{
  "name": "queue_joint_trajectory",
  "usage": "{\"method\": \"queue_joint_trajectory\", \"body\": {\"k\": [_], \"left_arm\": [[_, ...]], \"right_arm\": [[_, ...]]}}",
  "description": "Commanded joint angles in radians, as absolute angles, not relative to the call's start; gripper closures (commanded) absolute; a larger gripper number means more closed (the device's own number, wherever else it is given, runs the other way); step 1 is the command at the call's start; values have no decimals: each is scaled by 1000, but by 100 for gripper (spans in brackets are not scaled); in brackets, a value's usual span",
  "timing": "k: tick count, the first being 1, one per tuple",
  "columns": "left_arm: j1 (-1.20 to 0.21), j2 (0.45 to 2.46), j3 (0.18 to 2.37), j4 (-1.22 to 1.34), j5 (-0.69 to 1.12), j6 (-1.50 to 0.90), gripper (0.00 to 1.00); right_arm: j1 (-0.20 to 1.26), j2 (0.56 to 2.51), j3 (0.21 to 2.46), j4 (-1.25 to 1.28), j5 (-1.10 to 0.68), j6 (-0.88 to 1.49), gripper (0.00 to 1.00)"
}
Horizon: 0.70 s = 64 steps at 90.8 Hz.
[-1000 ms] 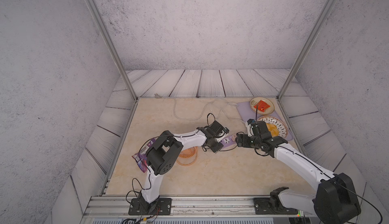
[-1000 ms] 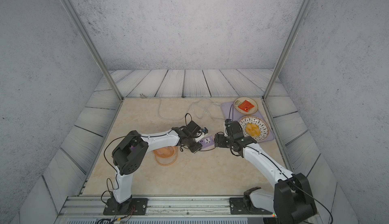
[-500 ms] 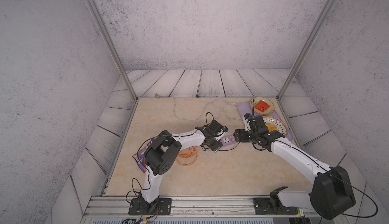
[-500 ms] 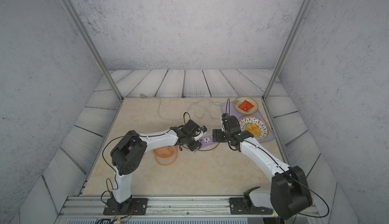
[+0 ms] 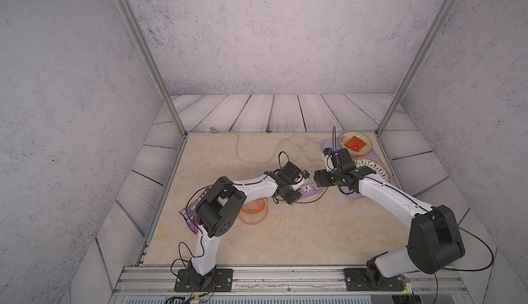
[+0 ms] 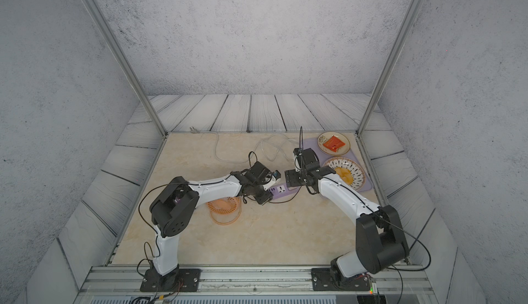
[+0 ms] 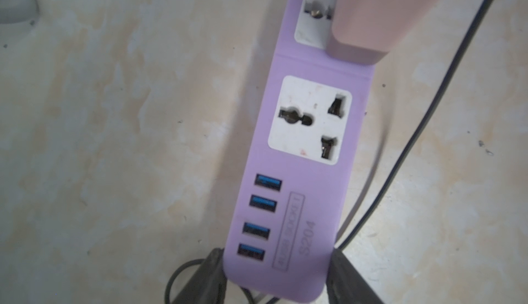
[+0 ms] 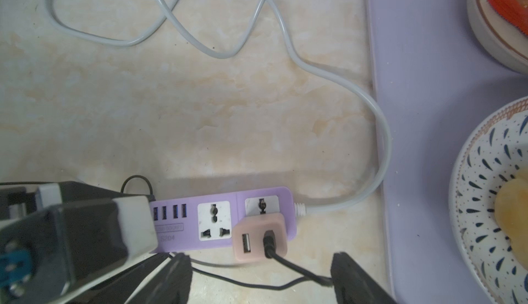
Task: Unplug the desk fan from the power strip
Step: Remove the plug from the socket.
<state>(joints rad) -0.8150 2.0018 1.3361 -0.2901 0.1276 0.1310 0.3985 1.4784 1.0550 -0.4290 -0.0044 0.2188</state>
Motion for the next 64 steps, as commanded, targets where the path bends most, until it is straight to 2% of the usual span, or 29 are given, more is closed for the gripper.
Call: {"method": "queue_joint_trajectory", "body": {"k": [1,24,34,64], "left_arm": [[-808,1993,1326,-283,126,142,46],[-807,1987,1322,-282,123,147,49],[-805,1985,1318,-277,121,148,53],[-804,1977,1313,-270,114,154,54]], "right_arm": [[401,1495,1079,-454,15,190,18],[400,1572,1150,-501,36,167,16],[400,1598,1158,-499,28,152,18],[402,1658,1197,-535,0,111,26]]}}
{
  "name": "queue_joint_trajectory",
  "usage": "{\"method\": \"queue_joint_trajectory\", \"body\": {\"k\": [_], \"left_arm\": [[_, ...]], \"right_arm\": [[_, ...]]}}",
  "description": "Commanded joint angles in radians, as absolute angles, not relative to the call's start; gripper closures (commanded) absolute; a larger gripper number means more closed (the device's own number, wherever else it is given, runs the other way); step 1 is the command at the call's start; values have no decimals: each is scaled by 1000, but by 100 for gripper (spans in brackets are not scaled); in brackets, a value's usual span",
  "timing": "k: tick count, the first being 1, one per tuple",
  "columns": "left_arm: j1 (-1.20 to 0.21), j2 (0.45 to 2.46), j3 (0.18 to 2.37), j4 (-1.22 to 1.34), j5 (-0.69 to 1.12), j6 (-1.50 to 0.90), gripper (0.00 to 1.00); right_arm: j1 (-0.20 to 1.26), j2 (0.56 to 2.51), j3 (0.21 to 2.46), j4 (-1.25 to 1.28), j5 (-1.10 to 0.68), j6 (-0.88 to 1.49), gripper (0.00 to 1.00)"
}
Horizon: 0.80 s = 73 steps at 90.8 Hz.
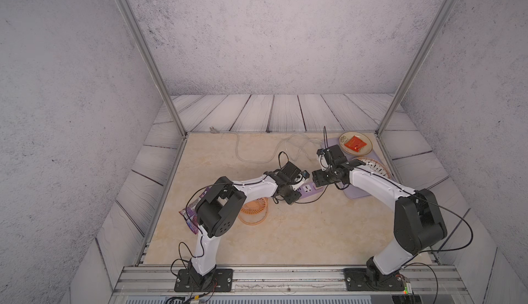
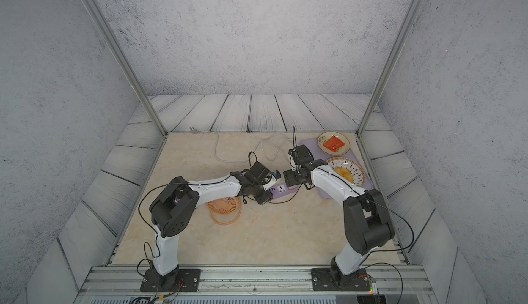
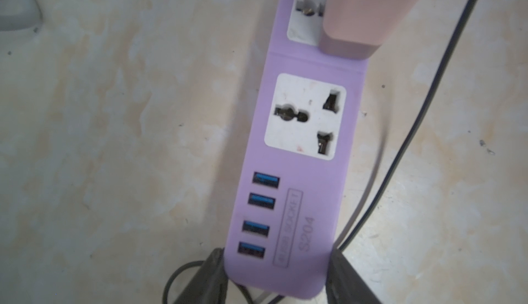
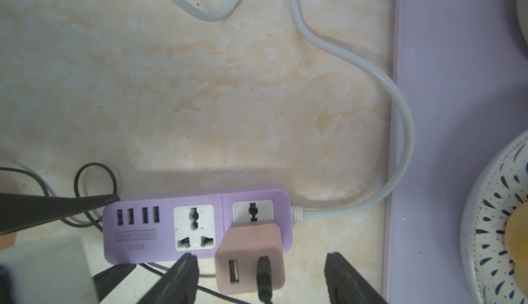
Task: Unplug the desk fan from the power strip
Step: Remove the plug from the socket.
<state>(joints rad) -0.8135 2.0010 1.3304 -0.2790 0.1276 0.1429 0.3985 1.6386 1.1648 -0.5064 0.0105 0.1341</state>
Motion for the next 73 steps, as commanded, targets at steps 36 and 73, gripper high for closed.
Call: {"method": "queue_joint_trajectory", "body": {"k": [36,73], "left_arm": [[-802,1993,1312,-262,98,148,39],[-802,1999,1316,-260,104,158,46]], "right_arm": [[401,1687,1202,-551,-5,104,24],[408,1721,1216,-554,-16,92,27]]}}
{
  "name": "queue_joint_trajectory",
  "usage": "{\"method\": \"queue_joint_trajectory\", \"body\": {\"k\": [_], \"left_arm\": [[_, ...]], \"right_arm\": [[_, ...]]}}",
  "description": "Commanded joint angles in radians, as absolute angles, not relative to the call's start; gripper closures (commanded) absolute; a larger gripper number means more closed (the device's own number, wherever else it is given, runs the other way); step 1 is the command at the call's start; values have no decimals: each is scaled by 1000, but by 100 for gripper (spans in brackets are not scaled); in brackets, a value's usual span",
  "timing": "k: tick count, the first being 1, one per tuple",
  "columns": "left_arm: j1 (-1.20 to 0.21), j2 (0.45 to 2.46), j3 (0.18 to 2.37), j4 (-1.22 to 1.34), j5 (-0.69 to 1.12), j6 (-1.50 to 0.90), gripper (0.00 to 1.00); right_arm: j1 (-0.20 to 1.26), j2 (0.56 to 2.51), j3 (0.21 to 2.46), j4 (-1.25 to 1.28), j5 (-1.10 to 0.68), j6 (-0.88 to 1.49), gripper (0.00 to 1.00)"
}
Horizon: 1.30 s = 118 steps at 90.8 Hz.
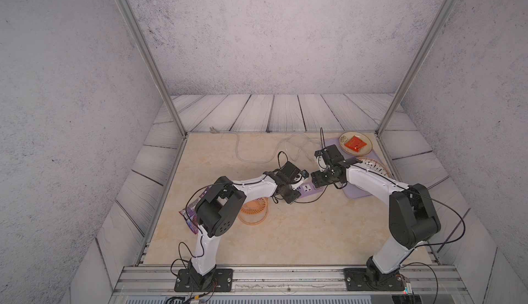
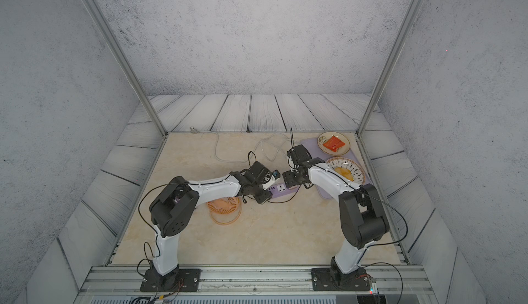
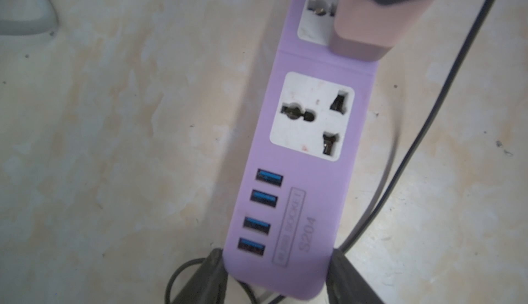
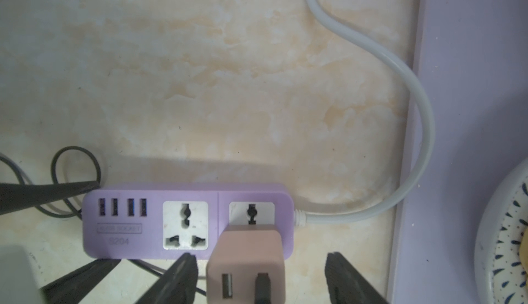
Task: Unplug the desk fan from the power strip
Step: Remove the plug from the socket.
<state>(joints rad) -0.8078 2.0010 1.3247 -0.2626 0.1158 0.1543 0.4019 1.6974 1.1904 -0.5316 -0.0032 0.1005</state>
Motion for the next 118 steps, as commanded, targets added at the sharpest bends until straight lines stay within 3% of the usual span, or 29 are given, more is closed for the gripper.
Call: {"method": "queue_joint_trajectory", "body": {"k": [1,37,75,107,118], "left_arm": [[-802,1999,1316,-261,104,159,47],[-802,1991,1315,-259,97,167,52],[-802,2000,1316,-262,98,167,61],[-802,1998,1311,-258,100,165,66],[-802,2000,1314,-258,100,167,64]], "right_arm": [[409,1721,1216,-554,-16,91,27],[425,1724,1209,-542,-26,92,43],[439,1720,1197,-540,-17,100,53],[455,1713,1185,-528,5,102,54],[455,1719,1185,-527,0,105,54]]}}
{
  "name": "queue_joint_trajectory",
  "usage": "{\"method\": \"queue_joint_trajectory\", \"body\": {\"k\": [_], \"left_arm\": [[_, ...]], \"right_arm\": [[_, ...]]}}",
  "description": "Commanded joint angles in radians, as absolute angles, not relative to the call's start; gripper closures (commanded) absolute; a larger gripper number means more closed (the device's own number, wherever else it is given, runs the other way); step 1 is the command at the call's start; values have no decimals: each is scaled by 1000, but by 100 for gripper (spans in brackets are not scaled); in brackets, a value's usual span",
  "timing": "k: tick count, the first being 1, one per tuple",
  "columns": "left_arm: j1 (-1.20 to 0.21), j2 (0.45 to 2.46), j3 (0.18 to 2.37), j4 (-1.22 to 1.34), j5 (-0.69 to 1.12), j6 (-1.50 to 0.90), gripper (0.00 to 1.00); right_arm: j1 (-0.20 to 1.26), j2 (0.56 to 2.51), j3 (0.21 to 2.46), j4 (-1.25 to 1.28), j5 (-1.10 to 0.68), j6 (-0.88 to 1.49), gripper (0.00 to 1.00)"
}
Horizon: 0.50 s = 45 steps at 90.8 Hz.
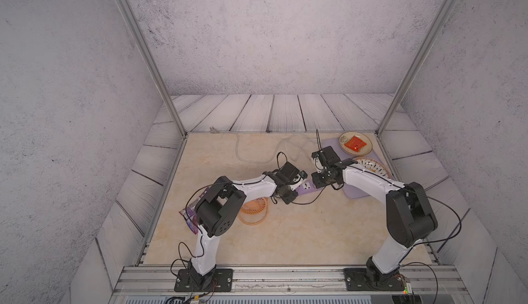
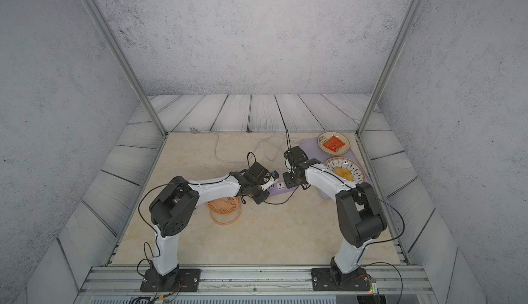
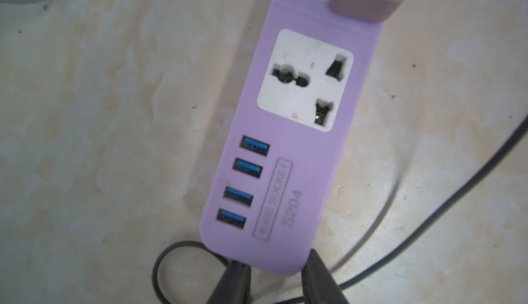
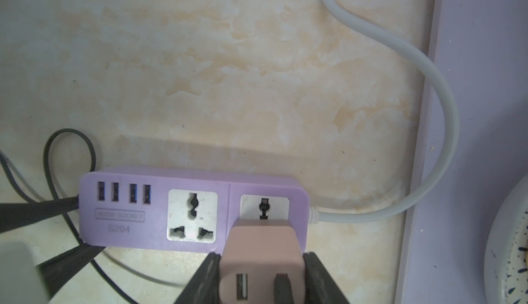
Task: Unplug the desk fan from the power strip
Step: Remove the plug from the socket.
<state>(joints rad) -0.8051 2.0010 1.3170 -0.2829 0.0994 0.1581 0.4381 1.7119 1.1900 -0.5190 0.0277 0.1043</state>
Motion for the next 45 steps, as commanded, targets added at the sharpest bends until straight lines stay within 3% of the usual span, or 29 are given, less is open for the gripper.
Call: {"method": "queue_joint_trajectory", "body": {"k": [1,15,33,45], "left_arm": [[-802,2000,1314,-258,99,167,63],[-801,1991,1319,-253,86,172,46],[-789,2015,1358,-265,87,180,33],[-782,2036,1386,-276,107,197,30]], "right_arm": [[455,1719,1184,-527,0,105,54],[455,1721,1177,-526,2,104,54],[455,1714,1172,-525,-2,102,55],[454,1707,1170,-525,-2,100,55]]}}
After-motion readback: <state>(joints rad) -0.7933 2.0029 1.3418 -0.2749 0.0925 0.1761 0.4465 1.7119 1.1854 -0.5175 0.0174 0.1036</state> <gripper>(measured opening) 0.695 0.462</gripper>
